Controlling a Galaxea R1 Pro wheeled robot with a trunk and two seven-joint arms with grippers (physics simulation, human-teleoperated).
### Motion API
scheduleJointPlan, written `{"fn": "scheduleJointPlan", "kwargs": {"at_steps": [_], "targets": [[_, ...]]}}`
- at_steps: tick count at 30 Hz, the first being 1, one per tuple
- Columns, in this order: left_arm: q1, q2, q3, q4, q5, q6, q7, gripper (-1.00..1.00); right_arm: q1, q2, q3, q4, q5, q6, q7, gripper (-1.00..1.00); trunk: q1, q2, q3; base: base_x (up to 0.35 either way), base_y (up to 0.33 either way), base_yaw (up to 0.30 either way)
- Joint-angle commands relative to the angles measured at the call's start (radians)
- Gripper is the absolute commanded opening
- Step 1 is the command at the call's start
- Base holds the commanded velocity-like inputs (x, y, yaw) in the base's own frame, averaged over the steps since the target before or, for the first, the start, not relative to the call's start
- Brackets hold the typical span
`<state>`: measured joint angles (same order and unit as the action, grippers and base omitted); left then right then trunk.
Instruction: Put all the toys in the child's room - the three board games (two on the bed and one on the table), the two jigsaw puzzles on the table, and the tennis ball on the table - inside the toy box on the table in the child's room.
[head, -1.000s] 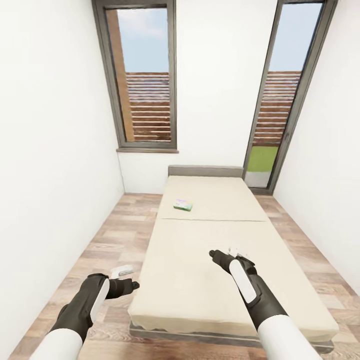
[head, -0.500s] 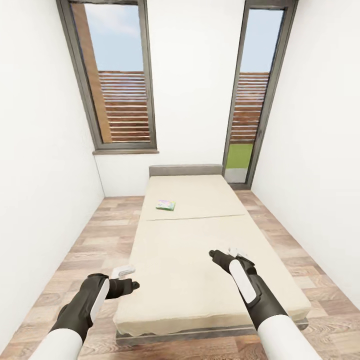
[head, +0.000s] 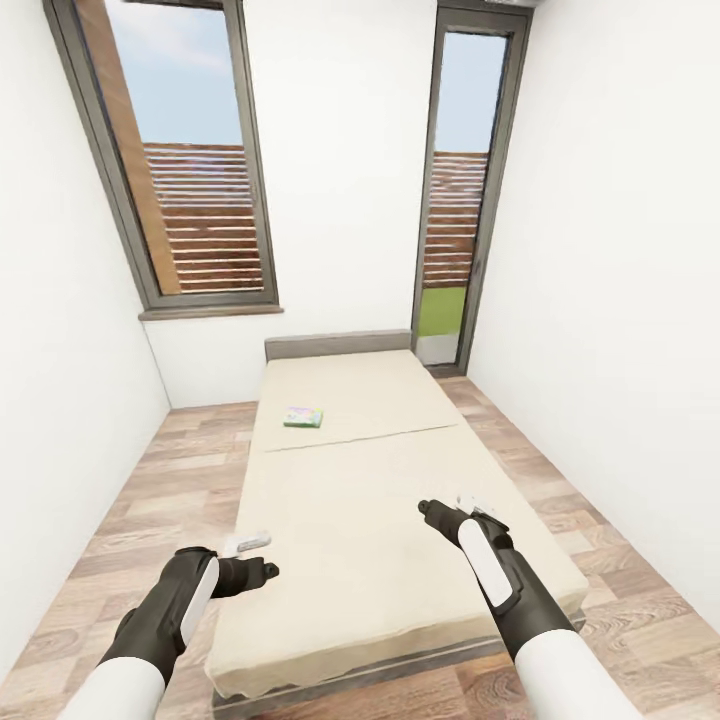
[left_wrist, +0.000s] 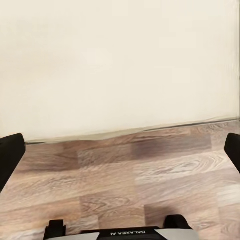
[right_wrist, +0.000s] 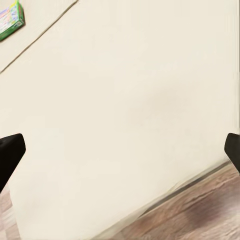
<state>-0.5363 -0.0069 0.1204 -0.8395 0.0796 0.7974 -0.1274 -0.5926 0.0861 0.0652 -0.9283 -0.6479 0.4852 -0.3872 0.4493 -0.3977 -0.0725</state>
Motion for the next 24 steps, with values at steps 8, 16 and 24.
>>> {"fn": "scheduleJointPlan", "kwargs": {"at_steps": [8, 16, 24], "targets": [[-0.001, -0.001, 0.004, -0.001, 0.006, 0.006, 0.000, 1.00, -0.001, 0.000, 0.002, -0.001, -0.009, 0.001, -0.010, 1.00, 0.001, -0.002, 0.009, 0.006, 0.013, -0.156], [-0.001, -0.001, 0.004, -0.001, 0.006, 0.006, 0.001, 1.00, -0.001, 0.000, 0.004, -0.001, -0.009, 0.000, -0.010, 1.00, 0.001, -0.002, 0.021, 0.001, 0.002, -0.048], [-0.001, -0.001, 0.004, -0.001, 0.006, 0.006, 0.001, 1.00, -0.001, 0.000, 0.004, -0.001, -0.009, 0.000, -0.010, 1.00, 0.001, -0.002, 0.034, 0.000, 0.000, -0.006]]}}
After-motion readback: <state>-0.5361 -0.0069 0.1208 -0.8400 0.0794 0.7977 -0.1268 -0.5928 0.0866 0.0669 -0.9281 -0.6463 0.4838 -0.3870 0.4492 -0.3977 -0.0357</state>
